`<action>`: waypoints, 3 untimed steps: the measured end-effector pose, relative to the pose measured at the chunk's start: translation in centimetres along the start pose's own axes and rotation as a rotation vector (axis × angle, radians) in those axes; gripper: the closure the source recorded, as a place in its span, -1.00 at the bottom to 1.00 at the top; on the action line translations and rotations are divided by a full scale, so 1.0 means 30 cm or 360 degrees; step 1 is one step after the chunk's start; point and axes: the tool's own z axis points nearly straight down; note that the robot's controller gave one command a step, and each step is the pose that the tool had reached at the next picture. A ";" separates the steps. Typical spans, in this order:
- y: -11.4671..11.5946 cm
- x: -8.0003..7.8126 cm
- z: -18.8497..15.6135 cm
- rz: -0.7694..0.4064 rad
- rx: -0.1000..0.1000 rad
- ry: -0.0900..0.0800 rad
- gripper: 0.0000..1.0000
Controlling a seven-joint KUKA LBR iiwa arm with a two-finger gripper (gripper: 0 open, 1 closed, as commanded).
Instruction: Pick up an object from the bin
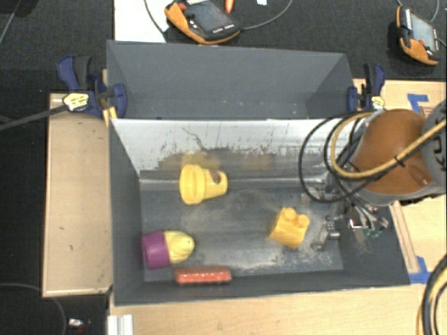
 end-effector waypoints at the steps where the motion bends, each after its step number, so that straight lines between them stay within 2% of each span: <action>1: -0.025 0.019 0.032 0.0015 -0.0003 0.0022 -1.00; 2: 0.074 -0.009 0.036 0.0255 -0.0005 -0.0008 -1.00; 3: 0.099 -0.104 0.164 0.0449 0.0001 0.0018 1.00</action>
Offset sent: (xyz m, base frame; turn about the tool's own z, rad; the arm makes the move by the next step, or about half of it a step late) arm 0.0016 0.0204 -0.0113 0.1626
